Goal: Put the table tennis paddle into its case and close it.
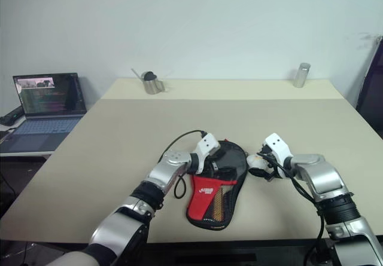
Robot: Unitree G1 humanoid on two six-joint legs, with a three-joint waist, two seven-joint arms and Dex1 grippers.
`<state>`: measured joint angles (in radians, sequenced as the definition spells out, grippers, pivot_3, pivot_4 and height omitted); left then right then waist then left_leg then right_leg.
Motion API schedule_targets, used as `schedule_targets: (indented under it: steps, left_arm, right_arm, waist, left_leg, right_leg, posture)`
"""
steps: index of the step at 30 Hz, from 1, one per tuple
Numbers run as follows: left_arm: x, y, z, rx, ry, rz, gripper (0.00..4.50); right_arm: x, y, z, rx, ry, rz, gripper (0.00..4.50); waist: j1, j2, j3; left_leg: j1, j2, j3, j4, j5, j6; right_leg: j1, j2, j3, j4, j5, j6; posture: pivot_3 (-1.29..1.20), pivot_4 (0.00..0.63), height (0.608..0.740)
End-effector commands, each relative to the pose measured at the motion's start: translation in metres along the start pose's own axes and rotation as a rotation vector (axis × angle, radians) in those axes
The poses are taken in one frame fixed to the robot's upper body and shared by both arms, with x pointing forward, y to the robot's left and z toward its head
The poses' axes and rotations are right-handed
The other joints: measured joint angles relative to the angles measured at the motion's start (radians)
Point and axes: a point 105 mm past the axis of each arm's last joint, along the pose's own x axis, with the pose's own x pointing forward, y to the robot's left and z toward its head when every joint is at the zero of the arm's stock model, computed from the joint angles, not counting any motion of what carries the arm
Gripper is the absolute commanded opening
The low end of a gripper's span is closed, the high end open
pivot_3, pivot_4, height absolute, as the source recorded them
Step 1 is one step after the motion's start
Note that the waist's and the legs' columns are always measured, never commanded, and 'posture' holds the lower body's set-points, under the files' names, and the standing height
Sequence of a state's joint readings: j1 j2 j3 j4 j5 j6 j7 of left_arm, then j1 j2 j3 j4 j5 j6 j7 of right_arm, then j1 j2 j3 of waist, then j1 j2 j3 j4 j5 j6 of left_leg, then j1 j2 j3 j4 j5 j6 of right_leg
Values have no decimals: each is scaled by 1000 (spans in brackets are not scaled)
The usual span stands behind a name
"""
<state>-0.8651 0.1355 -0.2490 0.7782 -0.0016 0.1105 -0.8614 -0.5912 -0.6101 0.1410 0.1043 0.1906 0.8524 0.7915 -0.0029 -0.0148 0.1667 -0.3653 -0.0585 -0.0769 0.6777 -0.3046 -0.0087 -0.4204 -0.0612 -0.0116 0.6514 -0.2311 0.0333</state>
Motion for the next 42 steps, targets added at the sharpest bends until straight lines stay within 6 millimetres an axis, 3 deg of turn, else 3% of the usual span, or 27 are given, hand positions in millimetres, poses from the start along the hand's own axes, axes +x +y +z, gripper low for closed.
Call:
schedule_targets:
  steps: [1, 3, 11, 15, 27, 32, 42]
  left_arm:
    - [3, -5, -11, -11, 37, -8, 4500]
    - [4, -6, -11, -12, 37, -9, 4500]
    - [7, -7, -14, -11, 54, -6, 4500]
    - [9, -6, -17, -16, 68, 1, 4500]
    - [13, 1, -30, -25, 152, 72, 4500]
    - [14, 2, -29, -28, 156, 80, 4500]
    - [19, 4, -29, -23, 183, 92, 4500]
  right_arm:
    - [-5, -3, 13, -34, -48, -16, 4289]
    - [-5, -3, 11, -40, -43, -14, 3847]
    - [-18, 11, 3, -128, -13, 76, 1143]
    - [-32, 22, -5, -189, 20, 146, 359]
    - [-59, 62, -26, -344, 94, 362, 294]
    - [-71, 96, -44, -387, 124, 553, 294]
    - [-93, 145, -65, -454, 134, 841, 294]
  waist:
    - [1, 0, 0]
    - [1, 0, 0]
    - [2, 0, 0]
    - [3, 0, 0]
    - [4, -1, -1]
    - [5, -2, -2]
    - [7, -5, -4]
  left_leg:
    - [0, 0, 0, 0, 0, 0]
    - [0, 0, 0, 0, 0, 0]
    - [0, 0, 0, 0, 0, 0]
    - [0, 0, 0, 0, 0, 1]
    - [4, 0, -4, 1, -2, 3]
    - [5, 0, -4, 1, -2, 3]
    - [9, 0, -5, 1, -2, 3]
  right_leg:
    - [0, 0, 0, 0, 0, 0]
    - [0, 0, 0, 0, 0, 0]
    - [0, 0, 0, 0, 0, 0]
    - [1, 2, -1, -1, 0, 1]
    - [9, 3, -4, -5, 0, 3]
    - [11, 3, -5, -6, 0, 3]
    - [15, 1, -5, -6, -3, 10]
  posture:
    - [0, 150, 740]
    - [0, 150, 740]
    - [0, 150, 740]
    - [0, 150, 740]
    - [0, 150, 740]
    - [0, 150, 740]
    - [0, 150, 740]
